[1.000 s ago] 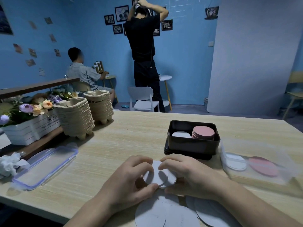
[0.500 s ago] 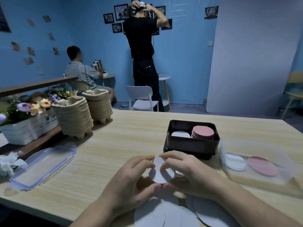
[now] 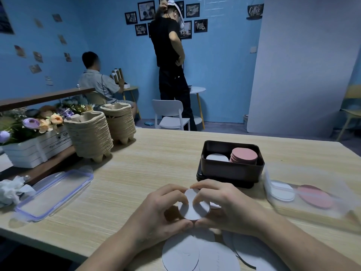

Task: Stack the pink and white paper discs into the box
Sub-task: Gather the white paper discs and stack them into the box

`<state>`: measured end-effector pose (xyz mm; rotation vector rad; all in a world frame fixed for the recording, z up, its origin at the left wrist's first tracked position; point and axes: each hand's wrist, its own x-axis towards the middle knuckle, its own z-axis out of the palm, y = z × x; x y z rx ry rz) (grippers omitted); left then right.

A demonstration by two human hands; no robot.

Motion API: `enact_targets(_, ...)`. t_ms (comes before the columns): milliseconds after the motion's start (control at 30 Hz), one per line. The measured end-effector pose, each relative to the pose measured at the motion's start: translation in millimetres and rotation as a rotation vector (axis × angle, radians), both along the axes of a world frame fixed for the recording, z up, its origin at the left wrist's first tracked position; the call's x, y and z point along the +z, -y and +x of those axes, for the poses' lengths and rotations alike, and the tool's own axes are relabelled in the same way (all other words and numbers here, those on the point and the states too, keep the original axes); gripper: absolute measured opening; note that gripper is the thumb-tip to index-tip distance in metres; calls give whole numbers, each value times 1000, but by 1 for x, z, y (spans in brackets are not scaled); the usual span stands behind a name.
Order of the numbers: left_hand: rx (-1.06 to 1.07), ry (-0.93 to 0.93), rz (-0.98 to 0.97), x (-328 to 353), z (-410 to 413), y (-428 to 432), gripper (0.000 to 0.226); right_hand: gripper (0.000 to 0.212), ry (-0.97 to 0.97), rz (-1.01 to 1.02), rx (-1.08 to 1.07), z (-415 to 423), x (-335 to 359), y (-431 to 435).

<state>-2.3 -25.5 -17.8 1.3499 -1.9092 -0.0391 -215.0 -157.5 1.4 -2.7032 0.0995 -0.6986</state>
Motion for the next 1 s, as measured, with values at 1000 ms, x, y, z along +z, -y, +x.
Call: enact_targets(1000,-64,101,-91,46,-2,41,27,29,-19,-50,-170,-15,60,26)
